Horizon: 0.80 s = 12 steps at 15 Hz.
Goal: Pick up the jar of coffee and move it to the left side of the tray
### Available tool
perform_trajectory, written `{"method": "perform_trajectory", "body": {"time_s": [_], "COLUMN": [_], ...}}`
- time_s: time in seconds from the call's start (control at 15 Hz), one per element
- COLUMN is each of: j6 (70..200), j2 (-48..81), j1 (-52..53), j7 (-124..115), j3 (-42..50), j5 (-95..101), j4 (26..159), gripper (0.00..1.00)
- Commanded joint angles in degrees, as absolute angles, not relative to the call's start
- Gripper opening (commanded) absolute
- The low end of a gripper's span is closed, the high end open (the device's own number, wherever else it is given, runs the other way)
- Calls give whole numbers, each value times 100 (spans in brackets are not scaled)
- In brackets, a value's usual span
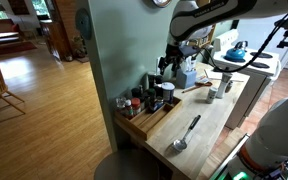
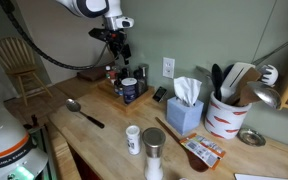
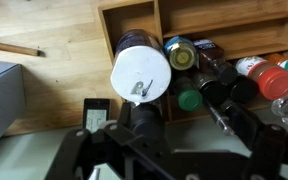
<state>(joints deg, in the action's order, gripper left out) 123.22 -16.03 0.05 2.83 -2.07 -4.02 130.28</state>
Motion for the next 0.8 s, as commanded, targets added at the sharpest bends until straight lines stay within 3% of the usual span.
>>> {"method": "perform_trajectory", "body": {"time_s": [0.0,0.73], "j6": [12557,13335], "j2": [-1371,-536], "j1": [-28,26], "j7": [-162,-204], "j3": [-262,-202], "j5": [-1,75], "j4": [13048,12798], "gripper": [100,100]}}
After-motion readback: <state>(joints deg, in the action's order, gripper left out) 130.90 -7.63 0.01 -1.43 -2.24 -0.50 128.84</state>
